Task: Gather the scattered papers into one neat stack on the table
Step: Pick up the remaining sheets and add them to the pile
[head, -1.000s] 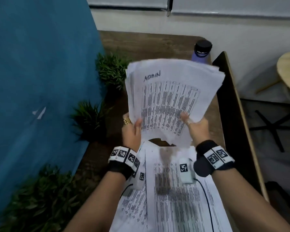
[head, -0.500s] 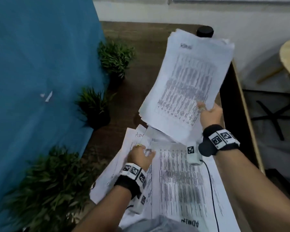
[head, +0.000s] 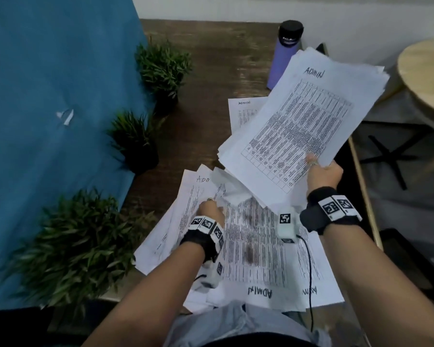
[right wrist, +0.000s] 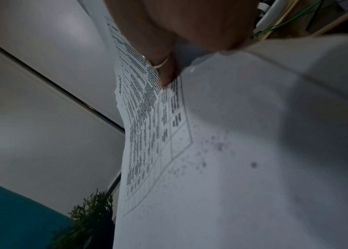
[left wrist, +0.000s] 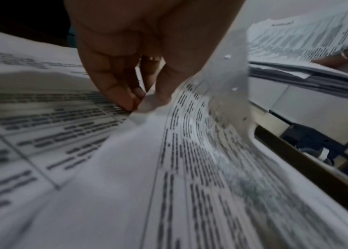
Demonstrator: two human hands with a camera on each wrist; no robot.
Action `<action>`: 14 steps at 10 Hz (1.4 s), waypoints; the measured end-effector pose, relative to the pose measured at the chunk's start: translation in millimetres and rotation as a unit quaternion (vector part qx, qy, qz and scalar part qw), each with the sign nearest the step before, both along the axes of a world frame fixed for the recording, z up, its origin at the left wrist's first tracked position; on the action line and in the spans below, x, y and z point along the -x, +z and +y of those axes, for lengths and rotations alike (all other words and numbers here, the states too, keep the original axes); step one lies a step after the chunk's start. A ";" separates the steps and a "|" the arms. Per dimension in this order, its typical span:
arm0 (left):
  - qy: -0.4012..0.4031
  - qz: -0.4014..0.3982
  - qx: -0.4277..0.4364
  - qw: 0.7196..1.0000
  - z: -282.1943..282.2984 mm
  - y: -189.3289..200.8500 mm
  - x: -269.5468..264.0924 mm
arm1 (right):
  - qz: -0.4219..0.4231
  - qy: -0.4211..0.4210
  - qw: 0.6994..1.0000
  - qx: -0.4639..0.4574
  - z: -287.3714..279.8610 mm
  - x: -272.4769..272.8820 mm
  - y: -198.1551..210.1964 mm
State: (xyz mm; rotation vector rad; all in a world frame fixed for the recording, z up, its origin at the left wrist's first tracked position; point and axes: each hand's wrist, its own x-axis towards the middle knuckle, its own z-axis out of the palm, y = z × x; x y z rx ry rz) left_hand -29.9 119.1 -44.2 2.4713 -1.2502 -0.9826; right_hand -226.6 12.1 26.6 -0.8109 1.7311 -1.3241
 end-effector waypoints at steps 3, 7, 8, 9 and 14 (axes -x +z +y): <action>-0.014 -0.025 -0.038 0.999 -1.1 8.9 32.2 | 0.013 -0.032 0.998 0.053 0.7 0.3 25.0; -0.003 0.061 -0.009 0.998 -8.6 -4.6 41.2 | 0.011 0.083 0.971 -0.223 26.0 3.2 -7.7; -0.006 0.073 0.033 0.997 -1.2 -4.0 25.2 | 0.002 0.087 0.969 -0.232 26.7 3.8 -8.9; -0.027 0.026 0.006 0.999 3.2 6.8 -11.3 | -0.037 0.071 0.967 -0.241 26.7 4.7 -8.7; 0.066 -0.068 -0.116 0.989 8.5 1.4 -80.7 | 0.074 0.164 0.900 -0.397 73.2 40.5 -61.7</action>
